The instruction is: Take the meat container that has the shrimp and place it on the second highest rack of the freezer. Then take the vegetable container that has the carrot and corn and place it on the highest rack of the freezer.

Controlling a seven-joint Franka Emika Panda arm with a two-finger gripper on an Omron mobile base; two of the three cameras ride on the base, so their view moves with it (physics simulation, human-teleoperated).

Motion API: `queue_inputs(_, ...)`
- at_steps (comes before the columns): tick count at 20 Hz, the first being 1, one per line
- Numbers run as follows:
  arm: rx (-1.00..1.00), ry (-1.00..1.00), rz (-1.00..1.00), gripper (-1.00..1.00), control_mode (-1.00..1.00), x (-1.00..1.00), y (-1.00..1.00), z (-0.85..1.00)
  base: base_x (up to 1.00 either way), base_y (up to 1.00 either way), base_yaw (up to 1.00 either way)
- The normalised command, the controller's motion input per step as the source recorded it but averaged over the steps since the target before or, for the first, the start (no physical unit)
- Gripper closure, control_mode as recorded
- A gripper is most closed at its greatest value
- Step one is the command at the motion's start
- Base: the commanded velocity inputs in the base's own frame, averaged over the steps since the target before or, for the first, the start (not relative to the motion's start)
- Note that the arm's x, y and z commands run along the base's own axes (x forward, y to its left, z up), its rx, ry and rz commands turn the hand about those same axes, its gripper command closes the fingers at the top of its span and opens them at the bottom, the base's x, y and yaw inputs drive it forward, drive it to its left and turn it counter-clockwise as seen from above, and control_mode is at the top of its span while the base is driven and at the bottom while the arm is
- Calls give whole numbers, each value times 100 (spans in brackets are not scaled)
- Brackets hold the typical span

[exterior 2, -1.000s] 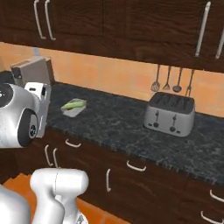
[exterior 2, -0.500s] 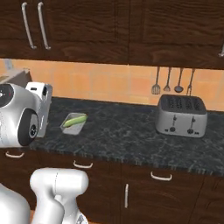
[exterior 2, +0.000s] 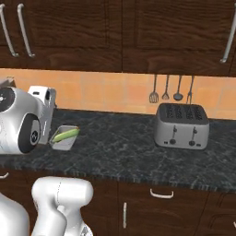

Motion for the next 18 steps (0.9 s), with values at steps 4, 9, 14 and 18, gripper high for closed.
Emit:
queue_inputs(4, 0, 0, 0, -100, 100, 0, 0, 0, 62, -8, -7)
queue_inputs(9, 0, 0, 0, -100, 100, 0, 0, 0, 9, -39, 15)
queue_inputs(14, 0, 0, 0, -100, 100, 0, 0, 0, 1, -18, 11)
queue_inputs(18, -3, 2, 0, -100, -100, 0, 40, -16, 0, 2, 0)
